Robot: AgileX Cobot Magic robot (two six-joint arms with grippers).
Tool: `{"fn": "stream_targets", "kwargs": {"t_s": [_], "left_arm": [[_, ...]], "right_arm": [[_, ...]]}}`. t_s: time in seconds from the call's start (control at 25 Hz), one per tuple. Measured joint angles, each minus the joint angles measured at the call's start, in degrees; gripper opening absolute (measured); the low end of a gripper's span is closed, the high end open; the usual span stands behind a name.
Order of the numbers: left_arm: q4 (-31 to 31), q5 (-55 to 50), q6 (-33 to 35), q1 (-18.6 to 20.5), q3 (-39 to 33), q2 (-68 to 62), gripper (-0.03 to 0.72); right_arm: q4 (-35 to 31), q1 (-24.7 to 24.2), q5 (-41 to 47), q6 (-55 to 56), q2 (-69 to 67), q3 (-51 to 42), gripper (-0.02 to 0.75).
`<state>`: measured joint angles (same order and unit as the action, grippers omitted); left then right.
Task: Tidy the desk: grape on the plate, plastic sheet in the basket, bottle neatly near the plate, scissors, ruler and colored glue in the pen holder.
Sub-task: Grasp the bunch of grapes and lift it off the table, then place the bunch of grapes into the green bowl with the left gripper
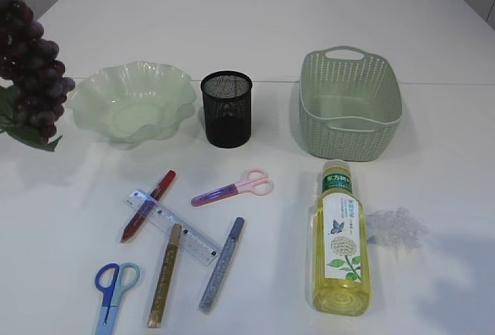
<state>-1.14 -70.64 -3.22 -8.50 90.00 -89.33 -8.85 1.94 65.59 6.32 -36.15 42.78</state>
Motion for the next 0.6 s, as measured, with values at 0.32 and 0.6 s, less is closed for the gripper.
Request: {"fn": "stream_targets", "kwargs": {"t_s": [0.32,0.6], "left_arm": [[0.0,12.98,-2.64,0.0,2.34,-0.41,0.105],[-0.61,25.53,-3.65,0.0,2.34,-6.33,0.111]], "right_arm": [[0.21,0.0,0.11,0.0,0.0,0.0,0.529],[1.48,0.0,1.02,0.0,0.0,0.0,0.529]]}}
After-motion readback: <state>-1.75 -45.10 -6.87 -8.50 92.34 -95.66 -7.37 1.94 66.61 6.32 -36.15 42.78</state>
